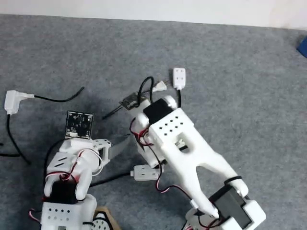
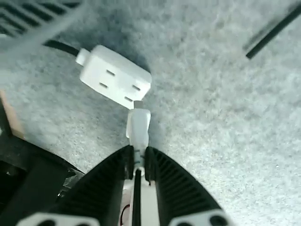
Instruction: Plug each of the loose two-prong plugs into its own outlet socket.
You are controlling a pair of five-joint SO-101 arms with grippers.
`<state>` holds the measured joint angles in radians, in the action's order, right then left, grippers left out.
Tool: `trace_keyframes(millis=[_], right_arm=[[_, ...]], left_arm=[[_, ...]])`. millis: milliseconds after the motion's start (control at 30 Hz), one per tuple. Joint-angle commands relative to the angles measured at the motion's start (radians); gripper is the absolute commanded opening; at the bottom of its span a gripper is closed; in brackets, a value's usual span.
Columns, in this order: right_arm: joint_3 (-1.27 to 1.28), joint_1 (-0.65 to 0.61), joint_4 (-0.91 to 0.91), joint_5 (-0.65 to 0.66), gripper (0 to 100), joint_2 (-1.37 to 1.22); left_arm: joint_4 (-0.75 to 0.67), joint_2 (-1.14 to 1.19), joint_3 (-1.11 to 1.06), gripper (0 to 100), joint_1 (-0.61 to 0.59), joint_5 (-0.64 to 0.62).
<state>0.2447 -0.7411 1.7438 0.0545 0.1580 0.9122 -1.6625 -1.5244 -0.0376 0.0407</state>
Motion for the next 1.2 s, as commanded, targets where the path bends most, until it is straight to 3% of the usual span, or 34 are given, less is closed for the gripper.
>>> trace_keyframes(millis=[0,467,967,1167], right_arm=[[0.013,0.013,-0.005,0.012,0.6,0.039],[0.12,-0.021,-0.174,-0.025,0.6,0.033],[0.071,-0.021,-0.077,-0.017,0.6,-0.05],[0.016,-0.085,-0.073,-0.023,0.6,-0.079]], left_arm=[[-0.023,-0.001,0.024,43,-0.015,-0.012],[-0.021,-0.001,0.021,43,-0.015,-0.012],[-0.023,-0.001,0.021,43,-0.015,-0.012],[-0.023,-0.001,0.021,43,-0.015,-0.012]])
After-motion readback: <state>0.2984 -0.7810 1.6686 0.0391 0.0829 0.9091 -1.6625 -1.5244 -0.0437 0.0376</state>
